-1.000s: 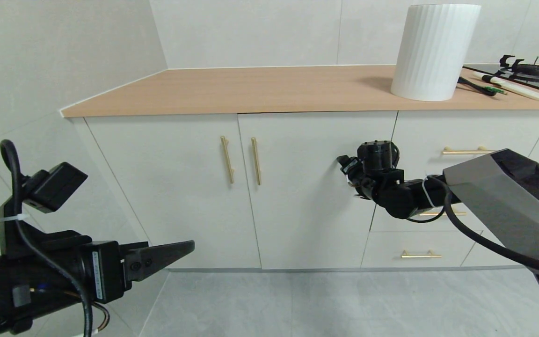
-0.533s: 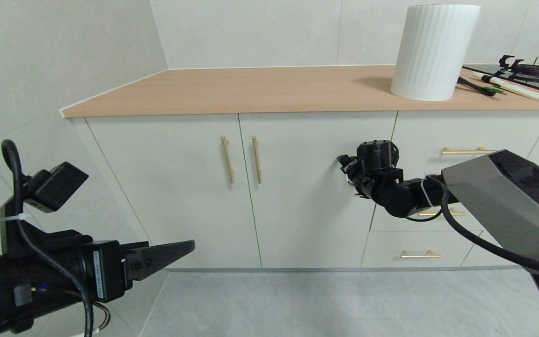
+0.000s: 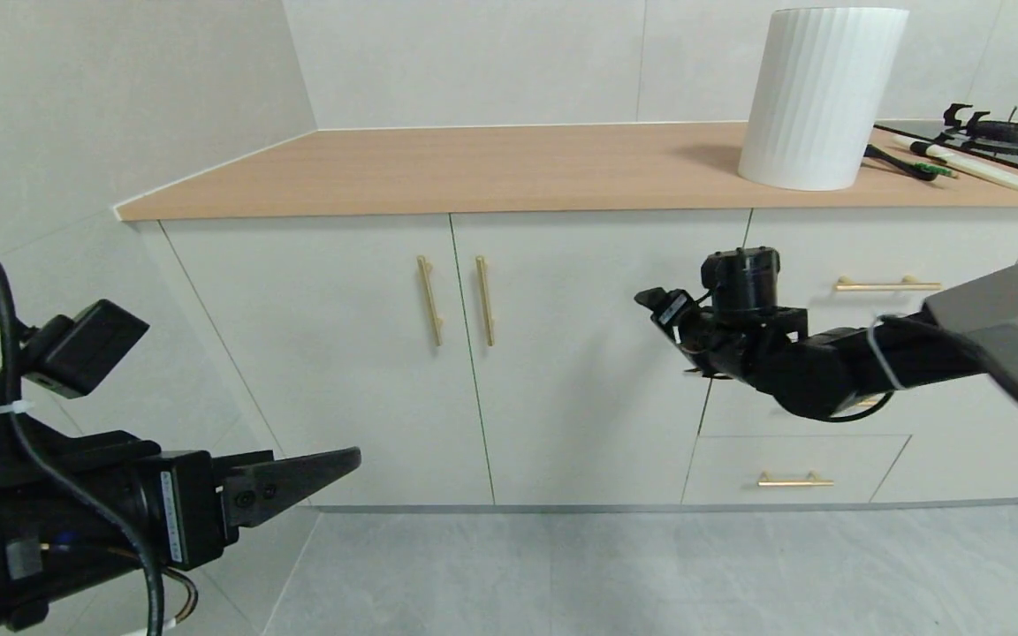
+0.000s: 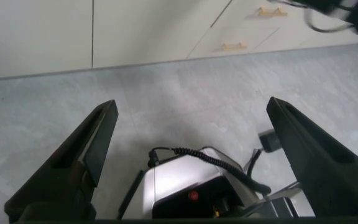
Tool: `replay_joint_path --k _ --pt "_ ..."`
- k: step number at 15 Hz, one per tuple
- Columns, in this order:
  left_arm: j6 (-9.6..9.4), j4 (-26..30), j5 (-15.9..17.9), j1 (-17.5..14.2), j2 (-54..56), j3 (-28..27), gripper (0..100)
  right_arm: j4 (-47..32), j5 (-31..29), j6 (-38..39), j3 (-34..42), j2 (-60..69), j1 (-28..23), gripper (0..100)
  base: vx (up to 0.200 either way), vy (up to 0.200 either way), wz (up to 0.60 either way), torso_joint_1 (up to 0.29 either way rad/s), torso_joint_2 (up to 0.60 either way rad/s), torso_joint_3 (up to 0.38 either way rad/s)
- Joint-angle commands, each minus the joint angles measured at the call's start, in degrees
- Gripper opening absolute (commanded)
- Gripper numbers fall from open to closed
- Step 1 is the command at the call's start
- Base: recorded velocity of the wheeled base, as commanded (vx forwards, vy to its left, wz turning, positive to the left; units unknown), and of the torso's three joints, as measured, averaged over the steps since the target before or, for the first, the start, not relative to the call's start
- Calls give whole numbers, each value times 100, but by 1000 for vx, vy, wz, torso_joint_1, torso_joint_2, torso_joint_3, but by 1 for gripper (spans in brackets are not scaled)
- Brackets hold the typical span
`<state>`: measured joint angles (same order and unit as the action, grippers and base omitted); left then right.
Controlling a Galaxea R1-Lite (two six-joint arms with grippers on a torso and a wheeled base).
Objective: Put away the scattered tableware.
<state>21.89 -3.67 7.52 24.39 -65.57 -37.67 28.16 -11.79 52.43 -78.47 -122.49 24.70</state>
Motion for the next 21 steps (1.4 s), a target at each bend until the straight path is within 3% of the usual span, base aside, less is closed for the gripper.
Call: replay_joint_path --k 1,3,6,7,9,10,12,15,17,19,20,21 --pt "-10 -2 -14 -22 300 5 100 -4 247 -576 1422 1957 193 100 0 0 0 0 0 0" --pt "-36 7 -207 -66 950 119 100 23 212 -1807 2881 3574 184 100 0 0 0 0 0 0" --pt "-115 51 -304 -295 1978 550 100 32 221 -2747 4446 5684 176 100 0 0 0 0 0 0" --pt "-282 59 -330 -435 2453 831 100 23 221 -3151 4955 6492 79 100 0 0 0 0 0 0" --pt "-836 165 -515 -655 3384 1227 100 -83 203 -3828 5588 7811 -211 100 0 0 0 0 0 0" --pt "-1100 411 -594 -682 3859 1271 100 -258 186 -4303 5773 8452 -492 100 0 0 0 0 0 0" --pt "-1407 1044 -638 -725 4694 1244 100 -944 151 -4786 5870 9498 -1143 100 0 0 0 0 0 0" --pt "-1812 1334 -629 -1358 5661 1297 100 -2113 159 -4839 5852 10860 -1714 100 0 0 0 0 0 0" --pt "-1917 1351 -647 -1771 6012 1315 100 -2834 238 -4962 5878 11625 -1819 100 0 0 0 0 0 0" --pt "-1917 1334 -1069 -1859 6012 1367 100 -2983 98 -5129 5975 11669 -1828 100 0 0 0 0 0 0" --pt "-1908 1334 -1227 -2088 6065 1376 100 -2948 1 -5182 6010 11678 -1916 100 0 0 0 0 0 0" --pt "-1917 1369 -1174 -2308 6276 1429 100 -3001 54 -5270 6080 11862 -2364 100 0 0 0 0 0 0"
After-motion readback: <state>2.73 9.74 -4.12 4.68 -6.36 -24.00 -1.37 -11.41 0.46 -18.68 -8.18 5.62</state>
